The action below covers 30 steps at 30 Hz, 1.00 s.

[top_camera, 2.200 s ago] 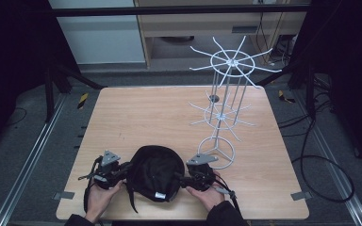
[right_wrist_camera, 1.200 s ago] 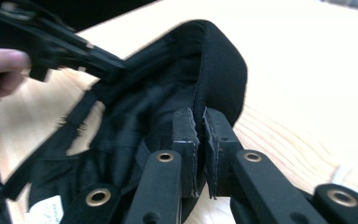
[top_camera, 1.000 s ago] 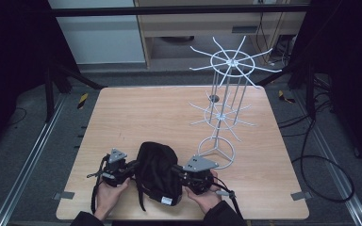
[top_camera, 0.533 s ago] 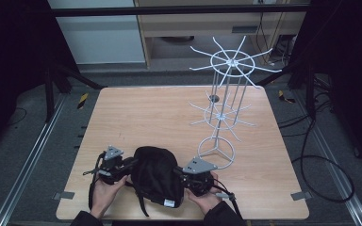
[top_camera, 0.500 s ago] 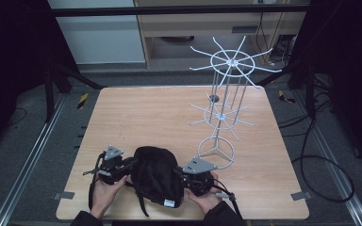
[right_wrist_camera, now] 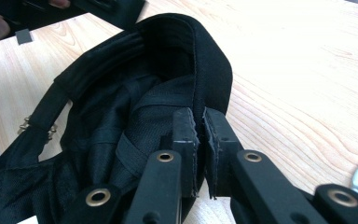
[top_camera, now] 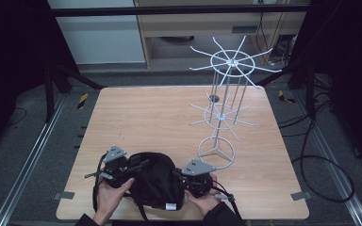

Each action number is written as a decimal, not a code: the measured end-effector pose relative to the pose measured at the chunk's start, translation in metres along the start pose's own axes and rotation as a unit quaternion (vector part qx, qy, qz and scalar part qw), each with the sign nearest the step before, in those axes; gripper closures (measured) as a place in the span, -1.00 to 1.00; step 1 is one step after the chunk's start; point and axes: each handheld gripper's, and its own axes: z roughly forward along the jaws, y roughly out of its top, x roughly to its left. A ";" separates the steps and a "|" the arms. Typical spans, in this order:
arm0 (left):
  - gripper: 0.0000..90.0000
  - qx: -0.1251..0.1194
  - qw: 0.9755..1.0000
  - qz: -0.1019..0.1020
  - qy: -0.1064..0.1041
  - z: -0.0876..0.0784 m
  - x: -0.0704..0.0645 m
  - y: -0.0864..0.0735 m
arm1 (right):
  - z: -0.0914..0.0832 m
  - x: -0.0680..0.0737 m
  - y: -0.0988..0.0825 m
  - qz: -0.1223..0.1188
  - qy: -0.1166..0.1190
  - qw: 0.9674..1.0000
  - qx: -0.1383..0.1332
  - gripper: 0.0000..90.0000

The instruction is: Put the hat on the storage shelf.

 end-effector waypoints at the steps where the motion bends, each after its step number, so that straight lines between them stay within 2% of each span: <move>1: 0.18 0.002 1.000 -0.002 -0.003 0.004 -0.002 0.000 | 0.000 0.000 0.000 0.000 0.000 1.000 0.000 0.87; 5: 0.07 0.000 1.000 -0.012 -0.024 0.015 -0.010 0.002 | 0.001 0.002 -0.001 -0.003 0.006 1.000 -0.001 0.87; 12: -0.17 0.003 0.999 -0.021 -0.030 0.025 -0.018 0.002 | 0.003 0.004 -0.001 -0.009 0.010 1.000 -0.001 0.87; 19: -0.26 0.002 0.999 -0.038 -0.031 0.029 -0.019 0.002 | 0.005 0.007 -0.002 -0.015 0.023 1.000 0.001 0.87; 21: -0.27 0.007 0.999 -0.037 -0.026 0.033 -0.020 0.001 | 0.006 0.008 -0.002 -0.018 0.030 0.999 0.006 0.87; 24: -0.28 0.012 0.999 -0.045 -0.025 0.037 -0.021 0.000 | 0.009 0.010 -0.003 -0.022 0.038 0.999 0.012 0.87; 26: -0.27 0.021 0.999 -0.043 -0.020 0.040 -0.021 -0.002 | 0.011 0.011 -0.004 -0.026 0.043 0.999 0.019 0.86; 30: -0.20 0.047 0.997 -0.046 -0.024 0.049 -0.025 -0.006 | 0.013 0.013 -0.005 -0.030 0.045 0.998 0.024 0.86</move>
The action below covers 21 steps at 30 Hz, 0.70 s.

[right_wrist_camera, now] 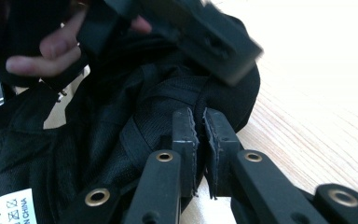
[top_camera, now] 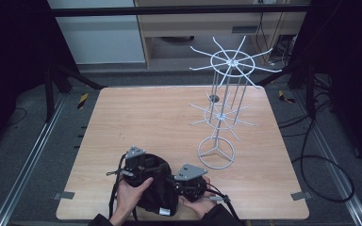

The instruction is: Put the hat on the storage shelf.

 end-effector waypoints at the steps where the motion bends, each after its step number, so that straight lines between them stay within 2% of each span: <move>1: -0.16 0.004 1.000 0.002 0.001 0.001 -0.001 0.000 | 0.000 0.000 0.000 -0.001 0.001 1.000 0.002 0.86; 3: -0.03 0.008 1.000 0.002 0.000 0.002 -0.001 0.000 | 0.001 0.001 -0.001 -0.002 0.003 1.000 0.005 0.86; 4: -0.03 0.010 1.000 0.001 -0.002 0.002 -0.002 -0.001 | 0.002 0.002 -0.001 -0.002 0.003 1.000 0.005 0.85; 5: 0.12 0.011 1.000 0.002 -0.003 0.002 -0.003 -0.001 | 0.003 0.002 -0.001 -0.001 0.003 1.000 0.007 0.84; 7: 0.19 0.011 1.000 0.003 -0.005 0.002 -0.004 -0.001 | 0.003 0.002 -0.001 0.002 0.005 1.000 0.008 0.82; 8: 0.35 0.011 1.000 0.005 -0.008 0.003 -0.005 -0.001 | 0.004 0.002 -0.001 0.007 0.011 1.000 0.009 0.72; 11: 0.53 0.009 1.000 0.002 -0.014 0.002 -0.005 -0.001 | 0.004 0.002 -0.001 0.012 0.020 1.000 0.007 0.62; 12: 0.59 0.006 1.000 -0.002 -0.019 0.001 -0.005 -0.001 | 0.001 0.002 0.001 0.019 0.039 0.999 0.003 0.50; 15: 0.67 -0.006 1.000 -0.005 -0.023 -0.006 -0.004 0.001 | -0.005 0.002 0.003 0.023 0.050 0.998 -0.007 0.40; 16: 0.71 -0.016 0.999 -0.005 -0.027 -0.011 -0.003 0.003 | -0.013 0.001 0.005 0.027 0.061 0.998 -0.022 0.27; 19: 0.74 -0.026 0.999 -0.010 -0.033 -0.017 -0.002 0.005 | -0.022 0.000 0.005 0.022 0.056 0.998 -0.031 0.20; 20: 0.75 -0.036 0.999 -0.001 -0.032 -0.024 -0.003 0.008 | -0.030 -0.002 0.004 0.020 0.052 0.997 -0.045 0.15; 21: 0.76 -0.036 0.999 -0.001 -0.032 -0.024 -0.003 0.008 | -0.030 -0.002 0.004 0.020 0.052 0.997 -0.045 0.15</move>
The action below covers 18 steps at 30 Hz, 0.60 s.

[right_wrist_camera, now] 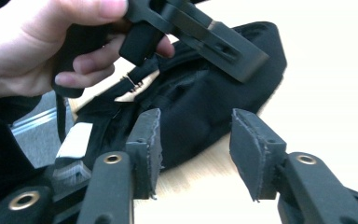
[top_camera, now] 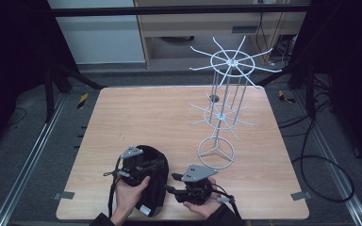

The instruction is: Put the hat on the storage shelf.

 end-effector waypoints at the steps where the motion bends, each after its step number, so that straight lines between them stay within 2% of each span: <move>1: 0.76 -0.008 1.000 0.008 0.002 -0.005 -0.001 0.002 | -0.003 -0.001 0.000 0.001 -0.002 1.000 -0.004 0.15; 2: 0.76 -0.013 1.000 0.012 0.002 -0.007 -0.002 0.003 | -0.007 -0.003 0.000 0.003 -0.008 1.000 -0.009 0.13; 3: 0.78 -0.025 0.999 0.025 0.000 -0.014 -0.006 0.007 | -0.012 -0.008 0.001 0.012 -0.017 1.000 -0.016 0.11; 5: 0.79 -0.031 0.999 0.031 -0.002 -0.017 -0.009 0.008 | -0.012 -0.012 0.000 0.020 -0.022 0.999 -0.020 0.06; 8: 0.81 -0.049 0.997 0.057 -0.008 -0.026 -0.017 0.012 | -0.010 -0.013 -0.002 0.031 -0.024 0.999 -0.016 -0.03; 9: 0.81 -0.049 0.997 0.057 -0.008 -0.026 -0.017 0.012 | -0.010 -0.013 -0.002 0.031 -0.024 0.999 -0.016 -0.03; 12: 0.82 -0.066 0.995 0.072 -0.016 -0.033 -0.024 0.016 | -0.003 -0.010 -0.002 0.033 -0.015 0.999 -0.012 -0.10; 18: 0.83 -0.085 0.993 0.081 -0.030 -0.041 -0.030 0.020 | 0.003 -0.007 -0.001 0.037 -0.001 0.999 -0.013 -0.14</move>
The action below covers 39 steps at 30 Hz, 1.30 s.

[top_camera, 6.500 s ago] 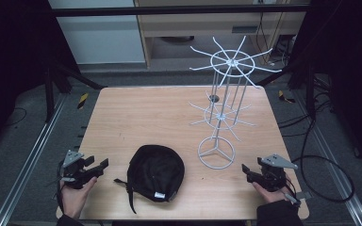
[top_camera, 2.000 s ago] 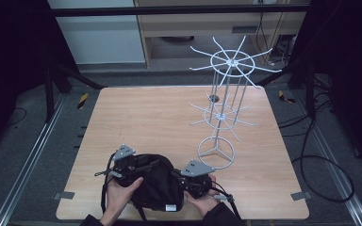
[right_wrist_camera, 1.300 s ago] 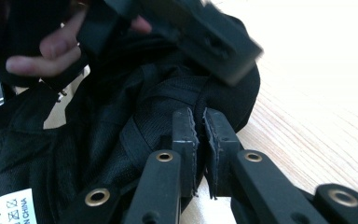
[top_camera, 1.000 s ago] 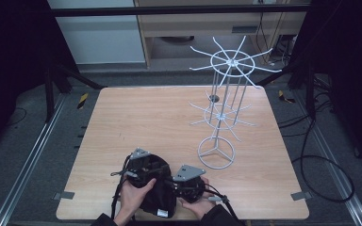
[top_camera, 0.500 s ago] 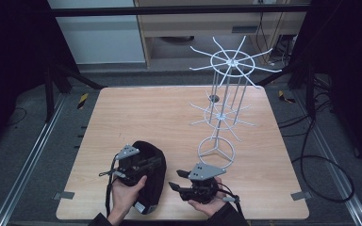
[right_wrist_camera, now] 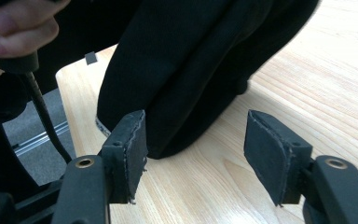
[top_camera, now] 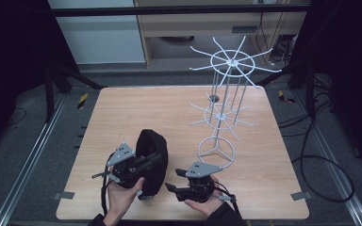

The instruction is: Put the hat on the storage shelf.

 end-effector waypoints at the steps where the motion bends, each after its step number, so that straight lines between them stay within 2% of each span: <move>1: 0.83 -0.005 1.000 0.000 -0.005 -0.001 -0.001 0.002 | 0.001 0.001 0.000 0.000 0.001 1.000 0.000 -0.14; 4: 0.83 -0.021 1.000 0.004 -0.018 -0.007 -0.005 0.006 | 0.004 0.002 0.000 -0.002 0.006 1.000 -0.003 -0.14; 7: 0.83 -0.026 0.999 0.005 -0.023 -0.009 -0.008 0.008 | 0.005 0.002 0.000 -0.001 0.011 1.000 -0.006 -0.13; 10: 0.83 -0.026 0.999 0.008 -0.030 -0.009 -0.012 0.008 | 0.008 0.003 0.001 -0.004 0.022 1.000 -0.007 0.00; 12: 0.84 -0.024 0.999 0.012 -0.034 -0.008 -0.014 0.008 | 0.010 0.005 0.000 -0.015 0.024 1.000 -0.004 0.20; 13: 0.84 -0.023 0.999 0.014 -0.038 -0.007 -0.015 0.007 | 0.011 0.005 0.000 -0.019 0.026 0.999 -0.001 0.40; 14: 0.84 -0.021 0.999 0.015 -0.040 -0.006 -0.016 0.007 | 0.012 0.005 -0.001 -0.020 0.028 0.999 0.000 0.51; 15: 0.84 -0.021 0.999 0.015 -0.040 -0.006 -0.016 0.007 | 0.012 0.005 -0.001 -0.020 0.028 0.999 0.000 0.51; 16: 0.84 -0.019 0.999 0.018 -0.043 -0.005 -0.017 0.006 | 0.013 0.006 -0.001 -0.022 0.032 0.999 0.000 0.75; 17: 0.84 -0.019 0.999 0.018 -0.043 -0.005 -0.017 0.006 | 0.013 0.006 -0.001 -0.022 0.032 0.999 0.000 0.75; 18: 0.84 -0.018 0.999 0.022 -0.043 -0.005 -0.018 0.006 | 0.013 0.007 0.000 -0.022 0.035 0.999 0.001 0.88; 20: 0.84 -0.018 0.999 0.029 -0.039 -0.005 -0.019 0.006 | 0.012 0.007 0.000 -0.020 0.033 0.999 0.004 0.91; 22: 0.83 -0.019 0.999 0.035 -0.036 -0.006 -0.018 0.006 | 0.010 0.006 0.000 -0.019 0.023 1.000 0.008 0.92; 25: 0.83 -0.021 0.998 0.041 -0.033 -0.007 -0.016 0.006 | 0.005 0.002 0.001 -0.031 -0.010 0.999 0.016 0.92; 29: 0.82 -0.017 0.998 0.044 -0.031 -0.006 -0.012 0.002 | -0.005 -0.002 0.004 -0.061 -0.062 0.996 0.033 0.93; 30: 0.81 -0.017 0.998 0.044 -0.031 -0.006 -0.012 0.002 | -0.005 -0.002 0.004 -0.061 -0.062 0.996 0.033 0.93; 31: 0.81 -0.011 0.998 0.047 -0.027 -0.005 -0.010 -0.001 | -0.009 -0.004 0.005 -0.067 -0.076 0.994 0.043 0.93; 33: 0.80 -0.008 0.999 0.048 -0.025 -0.005 -0.009 -0.003 | -0.009 -0.005 0.005 -0.072 -0.082 0.993 0.054 0.92; 35: 0.80 0.004 0.999 0.051 -0.014 -0.004 -0.003 -0.010 | -0.008 -0.005 0.005 -0.078 -0.084 0.991 0.068 0.92; 39: 0.78 0.015 0.999 0.048 -0.004 -0.007 0.002 -0.014 | 0.001 -0.001 0.003 -0.085 -0.079 0.990 0.082 0.92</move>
